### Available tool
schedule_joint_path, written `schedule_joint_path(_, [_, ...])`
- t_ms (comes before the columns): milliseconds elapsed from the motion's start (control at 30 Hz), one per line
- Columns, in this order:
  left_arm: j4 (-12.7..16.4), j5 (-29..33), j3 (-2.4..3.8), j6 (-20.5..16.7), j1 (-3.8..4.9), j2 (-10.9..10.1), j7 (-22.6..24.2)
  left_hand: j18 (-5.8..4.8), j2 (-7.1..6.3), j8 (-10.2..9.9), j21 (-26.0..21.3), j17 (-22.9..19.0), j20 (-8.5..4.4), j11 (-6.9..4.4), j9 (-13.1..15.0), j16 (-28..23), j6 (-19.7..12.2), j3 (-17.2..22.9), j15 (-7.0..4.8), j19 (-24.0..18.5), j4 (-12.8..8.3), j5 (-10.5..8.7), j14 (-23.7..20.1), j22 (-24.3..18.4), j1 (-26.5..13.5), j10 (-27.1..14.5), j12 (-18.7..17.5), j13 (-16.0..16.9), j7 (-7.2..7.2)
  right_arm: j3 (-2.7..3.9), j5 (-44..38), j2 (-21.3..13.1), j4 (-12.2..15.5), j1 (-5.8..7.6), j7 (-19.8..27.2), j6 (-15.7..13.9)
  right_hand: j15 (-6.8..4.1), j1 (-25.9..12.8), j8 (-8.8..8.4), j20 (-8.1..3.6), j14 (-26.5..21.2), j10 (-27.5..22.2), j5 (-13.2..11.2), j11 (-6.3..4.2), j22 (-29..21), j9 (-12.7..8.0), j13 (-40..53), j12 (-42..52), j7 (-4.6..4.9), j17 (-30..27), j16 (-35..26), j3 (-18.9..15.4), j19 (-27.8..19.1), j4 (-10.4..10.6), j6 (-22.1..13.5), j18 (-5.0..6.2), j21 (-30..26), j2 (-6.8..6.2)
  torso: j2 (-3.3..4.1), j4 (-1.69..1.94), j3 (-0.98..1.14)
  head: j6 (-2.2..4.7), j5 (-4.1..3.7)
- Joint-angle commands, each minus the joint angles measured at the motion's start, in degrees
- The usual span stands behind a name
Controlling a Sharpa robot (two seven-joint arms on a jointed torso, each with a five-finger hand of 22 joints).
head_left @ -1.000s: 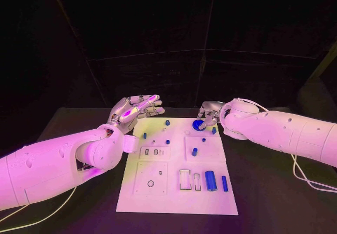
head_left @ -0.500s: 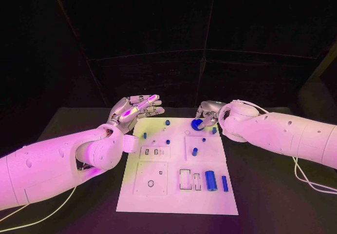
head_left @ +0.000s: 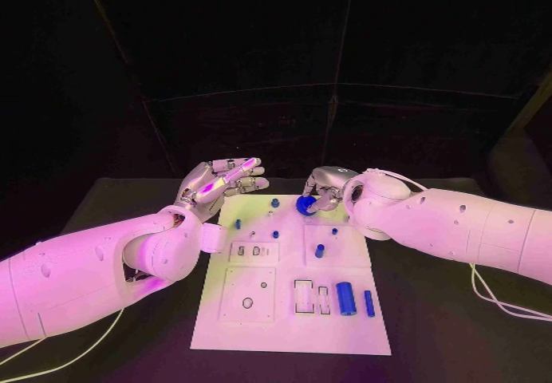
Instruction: Assemble the parts on the task board
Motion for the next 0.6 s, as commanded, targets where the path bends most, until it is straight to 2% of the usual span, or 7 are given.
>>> schedule_joint_path(33, [0.21,-0.04,0.04,0.59,0.10,-0.02,0.18,0.81,0.34,-0.03,-0.29,0.06,-0.12,0.05,-0.05,-0.34,0.10,0.07,0.03,0.46,-0.27,-0.14,0.38,-0.04,0.05,0.06,-0.15,-0.05,0.23,0.05,-4.11,1.38,-0.14,0.14,-0.34,-2.70,-0.38,-0.49,-0.44,-0.09,5.73,3.94,0.33,-0.25,0.10,0.12,11.73,0.16,-1.49,14.48,0.14,0.91,0.28,0.46,3.01,-0.51,0.30,-0.28,0.05,0.02,0.01,0.03,0.23])
schedule_joint_path(67, [0.25,-0.04,0.05,0.59,0.11,-0.02,0.19,0.81,0.34,-0.03,-0.29,0.06,-0.12,0.05,-0.05,-0.34,0.10,0.07,0.03,0.46,-0.27,-0.14,0.38,-0.04,0.05,0.06,-0.15,-0.05,0.23,0.05,-5.08,2.26,-0.32,0.14,-0.32,-2.77,-0.38,-0.49,-0.44,-0.10,5.73,3.94,0.33,-0.25,0.10,0.12,11.73,0.16,-1.49,14.49,0.14,0.92,0.28,0.45,3.01,-0.51,0.30,-0.29,0.09,0.12,-0.06,0.02,0.27])
schedule_joint_path(233, [0.31,-0.04,0.05,0.58,0.12,0.01,0.22,0.81,0.34,-0.03,-0.29,0.06,-0.12,0.05,-0.05,-0.34,0.10,0.07,0.03,0.46,-0.27,-0.14,0.38,-0.04,0.05,0.06,-0.15,-0.05,0.23,0.05,-6.73,4.35,-0.72,-0.04,-0.27,-2.76,-0.38,-0.51,-0.55,-0.10,5.73,3.91,0.35,-0.24,0.29,0.09,11.68,0.11,-1.48,14.49,0.14,1.22,0.37,0.31,3.05,-0.54,0.36,-0.29,0.06,-0.11,0.04,-0.20,0.69])
schedule_joint_path(333, [0.35,-0.04,0.05,0.56,0.14,0.02,0.24,0.81,0.34,-0.03,-0.29,0.06,-0.12,0.05,-0.05,-0.34,0.10,0.07,0.03,0.46,-0.27,-0.14,0.38,-0.04,0.05,0.06,-0.15,-0.05,0.23,0.05,-7.19,5.57,-1.15,-0.30,-0.24,-2.43,-0.38,-0.51,-0.55,-0.10,5.73,3.91,0.35,-0.24,0.29,0.09,11.68,0.11,-1.48,14.49,0.14,1.22,0.37,0.31,3.05,-0.54,0.36,-0.29,0.11,-0.07,-0.01,-0.23,0.77])
schedule_joint_path(600, [0.39,-0.04,0.05,0.56,0.26,0.05,0.24,0.80,0.36,-0.06,-0.34,0.07,-0.11,0.08,-0.06,-0.38,0.07,0.06,0.04,0.47,-0.30,-0.14,0.38,-0.04,0.05,0.02,-0.18,-0.06,0.26,0.06,-7.53,7.88,-2.72,-1.12,-0.13,-1.62,-0.38,-0.55,-0.61,-0.10,5.71,3.88,0.34,-0.23,0.50,0.07,11.64,0.08,-1.46,14.40,0.12,1.33,0.47,0.26,3.05,-0.58,0.42,-0.31,0.10,-0.16,0.07,-0.64,1.15])
